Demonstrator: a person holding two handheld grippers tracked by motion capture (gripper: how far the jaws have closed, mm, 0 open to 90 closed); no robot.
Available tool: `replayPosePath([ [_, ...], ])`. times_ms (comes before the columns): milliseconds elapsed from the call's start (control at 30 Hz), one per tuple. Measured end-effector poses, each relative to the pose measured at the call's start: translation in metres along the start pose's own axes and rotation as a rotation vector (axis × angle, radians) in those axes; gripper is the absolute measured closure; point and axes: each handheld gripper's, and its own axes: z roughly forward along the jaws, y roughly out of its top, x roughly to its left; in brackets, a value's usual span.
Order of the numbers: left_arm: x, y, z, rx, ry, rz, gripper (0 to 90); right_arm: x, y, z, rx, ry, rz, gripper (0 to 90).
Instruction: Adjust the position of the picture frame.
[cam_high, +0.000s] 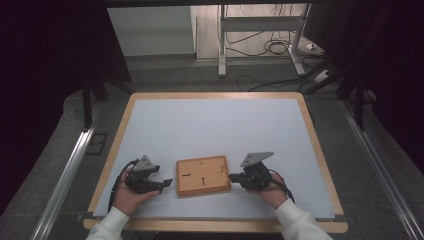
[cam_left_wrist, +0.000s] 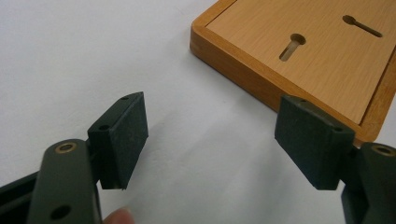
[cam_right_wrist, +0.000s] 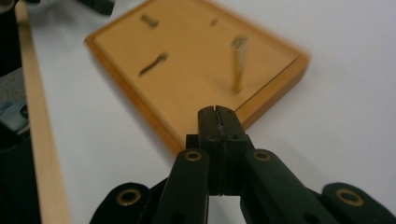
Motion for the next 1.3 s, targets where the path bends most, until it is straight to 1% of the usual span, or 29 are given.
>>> replayPosePath([
  [67, 0.000, 0.000, 0.000, 0.001, 0.001, 0.001, 25.2, 0.007, -0.006, 0.001, 0.019, 0.016, -0.015, 90.0],
  [100, 0.000, 0.000, 0.000, 0.001, 0.001, 0.001, 25.2, 0.007, -0.006, 0.001, 0.019, 0.016, -0.015, 90.0],
  [133, 0.000, 0.000, 0.000, 0.000, 0.000, 0.000, 25.2, 0.013, -0.007, 0.001, 0.024, 0.026, -0.023, 90.0],
  [200, 0.000, -0.001, -0.001, -0.002, 0.000, -0.001, 25.2, 0.018, -0.009, 0.004, 0.038, 0.039, -0.037, 90.0],
  [267, 0.000, -0.001, -0.001, -0.003, -0.001, 0.000, 25.2, 0.020, -0.011, 0.008, 0.057, 0.037, -0.048, 90.0],
  [367, 0.000, -0.001, -0.001, -0.005, -0.001, -0.001, 25.2, 0.020, -0.012, 0.011, 0.068, 0.033, -0.048, 90.0],
  [400, 0.000, -0.001, -0.001, -0.004, 0.000, 0.000, 25.2, 0.020, -0.012, 0.012, 0.065, 0.041, -0.043, 90.0],
  [467, 0.001, -0.001, -0.001, -0.003, 0.001, -0.001, 25.2, 0.020, -0.011, 0.011, 0.058, 0.033, -0.055, 90.0],
  [633, 0.000, -0.001, 0.000, -0.002, 0.001, 0.001, 25.1, 0.017, -0.011, 0.011, 0.054, 0.044, -0.056, 90.0],
  [700, 0.000, -0.001, -0.001, -0.002, 0.002, 0.002, 25.1, 0.018, -0.011, 0.011, 0.055, 0.036, -0.074, 90.0],
  [833, 0.000, -0.001, -0.001, -0.002, 0.001, 0.003, 25.1, 0.020, -0.011, 0.011, 0.058, 0.025, -0.078, 90.0],
  [867, 0.000, -0.001, -0.001, -0.002, 0.001, 0.003, 25.1, 0.022, -0.011, 0.011, 0.084, 0.015, -0.104, 90.0],
  [1133, 0.000, -0.001, -0.001, -0.002, 0.001, 0.005, 25.0, 0.022, -0.012, 0.012, 0.077, 0.006, -0.118, 90.0],
  [1200, 0.000, -0.001, -0.001, -0.002, 0.002, 0.005, 25.0, 0.021, -0.011, 0.012, 0.072, -0.015, -0.124, 90.0],
  [1233, 0.000, -0.001, -0.001, -0.002, 0.002, 0.005, 25.0, 0.021, -0.011, 0.012, 0.072, -0.015, -0.124, 90.0],
  [1300, -0.001, 0.000, 0.000, 0.000, 0.002, 0.007, 25.0, 0.018, -0.010, 0.013, 0.066, -0.030, -0.122, 90.0],
])
